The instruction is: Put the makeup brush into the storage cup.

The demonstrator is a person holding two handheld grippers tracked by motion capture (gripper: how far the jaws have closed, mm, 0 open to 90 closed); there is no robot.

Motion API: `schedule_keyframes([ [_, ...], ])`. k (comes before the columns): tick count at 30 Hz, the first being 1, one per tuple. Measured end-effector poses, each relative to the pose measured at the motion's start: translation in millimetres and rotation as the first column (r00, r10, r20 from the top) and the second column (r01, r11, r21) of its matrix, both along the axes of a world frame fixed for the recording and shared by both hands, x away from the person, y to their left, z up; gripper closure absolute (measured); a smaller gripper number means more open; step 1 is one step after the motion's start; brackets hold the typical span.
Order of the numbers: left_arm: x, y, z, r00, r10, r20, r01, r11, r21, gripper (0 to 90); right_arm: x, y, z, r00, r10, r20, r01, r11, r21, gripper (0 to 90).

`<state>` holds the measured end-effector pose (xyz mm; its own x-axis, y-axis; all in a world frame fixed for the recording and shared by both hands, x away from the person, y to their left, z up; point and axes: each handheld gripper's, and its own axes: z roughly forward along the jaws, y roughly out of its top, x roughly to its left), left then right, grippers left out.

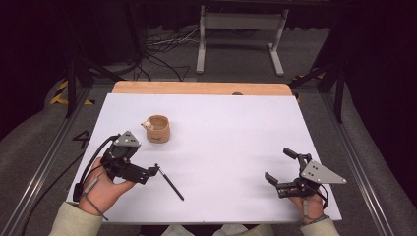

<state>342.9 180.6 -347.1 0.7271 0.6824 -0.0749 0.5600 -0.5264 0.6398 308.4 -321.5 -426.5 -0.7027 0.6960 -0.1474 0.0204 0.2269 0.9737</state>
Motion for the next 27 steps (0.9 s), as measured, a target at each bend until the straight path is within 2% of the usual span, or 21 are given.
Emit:
schedule_keyframes([
  [5,5.9,-1.8,1.1,0.9993,0.002,-0.037,-0.003,1.0,-0.005,0.4,0.0,0.5,2.1,1.0,0.006,0.006,-0.006,0.9999,0.01,0.0],
  [8,10.9,-2.7,2.4,0.9957,0.018,-0.091,-0.02,0.9997,-0.017,0.1,0.1,0.2,3.8,0.9999,0.013,0.01,-0.013,0.9997,0.021,0.0],
  [11,14.5,-5.9,4.8,0.9898,0.046,-0.135,-0.046,0.9989,0.004,0.2,1.7,-1.0,5.0,0.9998,0.015,0.014,-0.015,0.9995,0.026,0.0],
  [17,18.3,-13.5,9.0,0.9797,0.089,-0.179,-0.088,0.996,0.017,0.2,6.9,1.3,7.8,0.9988,0.04,0.027,-0.041,0.9981,0.045,0.0],
  [20,18.0,-16.3,10.1,0.9777,0.095,-0.187,-0.093,0.9954,0.02,0.2,8.5,2.4,8.6,0.9985,0.047,0.03,-0.048,0.9976,0.05,0.0],
  [21,18.0,-18.2,11.6,0.9781,0.102,-0.181,-0.097,0.9946,0.038,0.2,9.0,2.6,8.8,0.9984,0.048,0.03,-0.05,0.9974,0.053,0.0],
  [22,17.7,-19.8,12.1,0.9733,0.125,-0.192,-0.12,0.992,0.041,0.2,9.3,2.7,9.0,0.9983,0.05,0.03,-0.051,0.9973,0.053,0.0],
  [23,18.1,-19.8,12.9,0.9714,0.136,-0.195,-0.129,0.9904,0.051,0.2,9.9,3.0,9.1,0.9983,0.05,0.029,-0.052,0.9971,0.055,0.0],
  [24,17.8,-20.7,13.0,0.9654,0.155,-0.209,-0.149,0.9878,0.046,0.2,10.3,3.1,9.2,0.9983,0.05,0.03,-0.052,0.9972,0.055,0.0],
  [27,17.1,-21.2,13.7,0.9631,0.163,-0.214,-0.155,0.9864,0.055,0.2,12.3,4.0,9.3,0.9983,0.051,0.029,-0.053,0.997,0.057,0.0],
])
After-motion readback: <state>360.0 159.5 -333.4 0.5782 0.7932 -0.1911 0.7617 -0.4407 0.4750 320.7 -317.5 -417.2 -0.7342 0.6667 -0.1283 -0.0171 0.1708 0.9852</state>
